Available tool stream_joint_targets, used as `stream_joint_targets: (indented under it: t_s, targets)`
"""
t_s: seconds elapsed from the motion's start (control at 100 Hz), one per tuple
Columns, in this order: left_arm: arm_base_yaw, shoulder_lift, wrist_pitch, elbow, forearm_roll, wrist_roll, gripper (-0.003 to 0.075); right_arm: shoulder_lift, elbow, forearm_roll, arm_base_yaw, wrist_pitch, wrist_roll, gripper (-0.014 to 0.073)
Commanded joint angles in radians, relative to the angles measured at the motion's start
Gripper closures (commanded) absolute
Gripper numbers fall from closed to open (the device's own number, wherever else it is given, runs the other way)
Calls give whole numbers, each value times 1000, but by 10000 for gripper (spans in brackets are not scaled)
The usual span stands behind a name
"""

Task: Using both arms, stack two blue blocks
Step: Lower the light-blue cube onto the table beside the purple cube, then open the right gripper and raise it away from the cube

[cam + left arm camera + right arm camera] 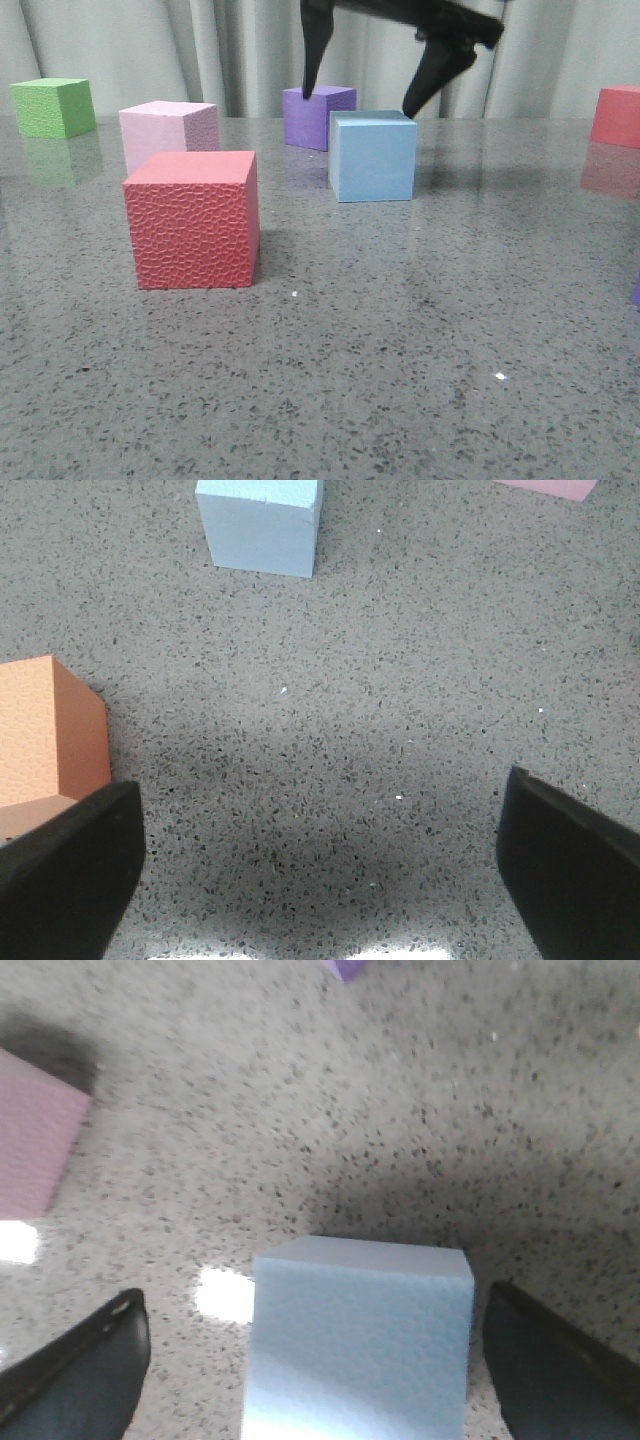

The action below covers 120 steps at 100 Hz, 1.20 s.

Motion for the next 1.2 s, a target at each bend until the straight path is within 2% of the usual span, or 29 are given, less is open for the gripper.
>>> stream_joint_targets:
  t_s: [0.0, 0.19, 0.44, 0.76, 0.97, 1.19]
  targets:
    - [2, 4, -52, -34, -13, 1, 38, -56, -88, -5, -1, 24, -40, -71]
    - [2, 4, -51, -34, -13, 1, 38, -67, -157, -59, -1, 83, -87, -71]
    - [2, 4, -51, -34, -13, 1, 38, -109, -156, -225, -6, 150, -109, -71]
    - [2, 4, -51, -34, -13, 1, 38, -224, -115, -227, -41, 143, -181, -71]
    - [2, 4, -50, -34, -13, 1, 38, -336, 58, -212, -130, 103, -184, -71]
    - [2, 4, -49, -34, -13, 1, 38, -524, 362, -139, -248, -13, -184, -71]
